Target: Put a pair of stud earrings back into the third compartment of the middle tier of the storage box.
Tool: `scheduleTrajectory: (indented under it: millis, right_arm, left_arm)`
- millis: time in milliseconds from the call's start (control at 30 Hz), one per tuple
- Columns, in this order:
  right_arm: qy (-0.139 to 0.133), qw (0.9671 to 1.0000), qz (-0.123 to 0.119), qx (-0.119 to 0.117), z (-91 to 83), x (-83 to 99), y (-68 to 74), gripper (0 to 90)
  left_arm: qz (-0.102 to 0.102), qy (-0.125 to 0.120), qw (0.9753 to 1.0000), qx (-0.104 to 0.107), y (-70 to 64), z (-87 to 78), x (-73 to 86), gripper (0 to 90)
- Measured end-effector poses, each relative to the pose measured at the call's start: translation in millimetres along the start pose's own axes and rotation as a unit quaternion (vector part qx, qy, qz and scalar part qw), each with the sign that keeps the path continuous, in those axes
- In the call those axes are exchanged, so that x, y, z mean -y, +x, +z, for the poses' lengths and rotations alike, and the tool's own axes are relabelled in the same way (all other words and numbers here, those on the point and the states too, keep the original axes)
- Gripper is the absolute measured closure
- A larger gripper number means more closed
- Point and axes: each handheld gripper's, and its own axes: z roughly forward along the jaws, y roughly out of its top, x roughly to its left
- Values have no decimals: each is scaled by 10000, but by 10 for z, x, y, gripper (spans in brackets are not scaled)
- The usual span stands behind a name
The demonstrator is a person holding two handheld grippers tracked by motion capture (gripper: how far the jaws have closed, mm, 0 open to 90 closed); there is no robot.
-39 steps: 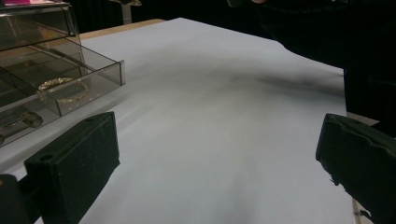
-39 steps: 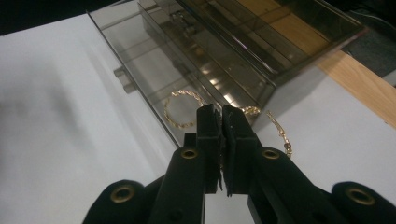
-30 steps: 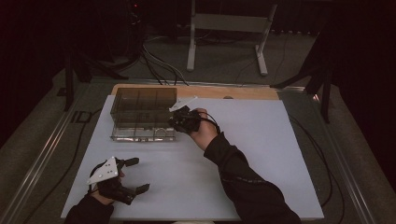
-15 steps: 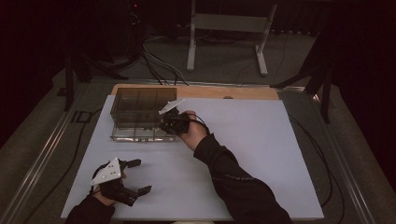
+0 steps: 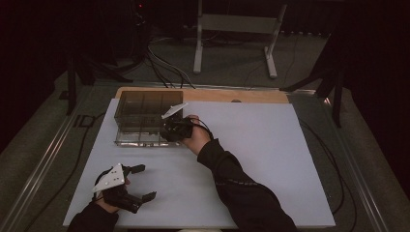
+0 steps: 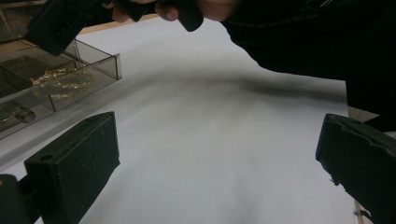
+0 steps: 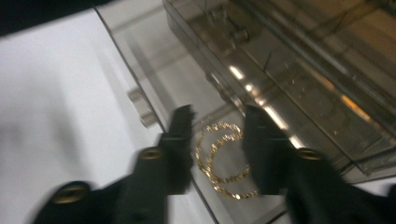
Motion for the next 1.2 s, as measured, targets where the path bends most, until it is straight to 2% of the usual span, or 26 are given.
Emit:
scheduleTrajectory:
  millis: [167,267,467,633,733,800,900,1200]
  right_arm:
    - [-291,9996,-13,-60,-140,-21,40,425]
    - [-449,9988,69,-182,-241,-26,62,342]
    - [-612,9974,66,-367,-399,23,49,171]
    - [-665,9976,2,-179,-518,103,24,115]
    - [-629,9977,-42,-236,-591,156,3,13]
    - [-583,9980,-115,-206,-638,198,-2,10]
    - [-681,9975,-140,-129,-703,287,-10,0]
    - [-827,9965,151,-16,-922,627,-155,0]
  left_arm:
    - [-4,-11,10000,-2,1,-2,1,5]
    - [-10,-32,10000,-26,5,-7,-1,5]
    - [-12,-18,10000,-57,12,-13,2,5]
    - [-21,-37,10000,-66,20,-18,5,5]
    - [-18,-28,10000,-80,23,-23,7,5]
    - [-18,-21,10000,-87,26,-26,11,5]
    - [-23,-26,10000,-88,23,-29,13,5]
    - [-16,-21,10000,-85,22,-23,10,5]
